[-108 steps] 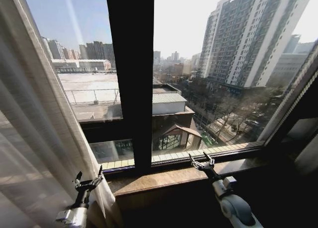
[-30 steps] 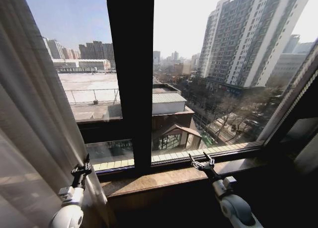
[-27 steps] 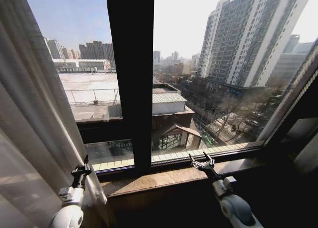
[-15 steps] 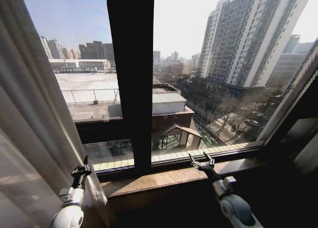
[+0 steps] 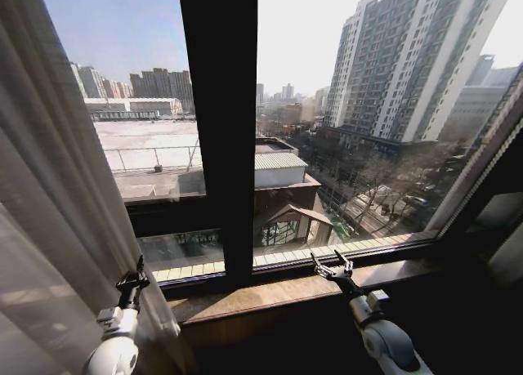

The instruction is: Open the curtains by pulling them apart, changing their state from closed to fully open.

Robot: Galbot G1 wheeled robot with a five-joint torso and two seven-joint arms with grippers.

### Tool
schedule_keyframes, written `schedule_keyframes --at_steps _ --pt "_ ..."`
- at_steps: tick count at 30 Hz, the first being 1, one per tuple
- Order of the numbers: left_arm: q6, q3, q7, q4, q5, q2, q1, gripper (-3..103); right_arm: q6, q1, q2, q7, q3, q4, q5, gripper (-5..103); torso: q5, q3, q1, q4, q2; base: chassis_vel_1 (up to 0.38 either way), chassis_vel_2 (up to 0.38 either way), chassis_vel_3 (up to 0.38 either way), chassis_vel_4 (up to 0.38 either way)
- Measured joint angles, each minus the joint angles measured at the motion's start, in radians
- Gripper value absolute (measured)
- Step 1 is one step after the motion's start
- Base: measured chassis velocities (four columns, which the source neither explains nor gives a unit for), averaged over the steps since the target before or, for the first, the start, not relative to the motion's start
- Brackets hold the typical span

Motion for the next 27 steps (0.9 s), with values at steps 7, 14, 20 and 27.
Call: schedule_keyframes --at_steps 7,14,20,27 --pt "-0.002 -0.004 0.000 -0.002 0.005 -0.010 0.008 0 0.000 0.000 0.000 0.000 0.000 0.000 0.000 100 -0.0004 0.000 0.000 0.0000 0.000 0.256 0.223 -0.265 -0.234" --pt "-0.008 -0.021 0.000 -0.006 0.016 -0.019 0.028 0 0.000 0.000 0.000 0.000 0.000 0.000 0.000 100 0.0000 0.000 0.000 0.0000 0.000 0.346 0.282 -0.348 -0.273" --pt "-0.012 -0.032 0.000 -0.010 0.020 -0.028 0.041 0 0.000 0.000 0.000 0.000 0.000 0.000 0.000 100 0.0001 0.000 0.000 0.0000 0.000 0.401 0.285 -0.402 -0.289" --pt "-0.015 -0.043 0.002 -0.024 0.026 -0.039 0.065 0 0.000 0.000 0.000 0.000 0.000 0.000 0.000 100 -0.0004 0.000 0.000 0.0001 0.000 0.428 0.303 -0.444 -0.304"
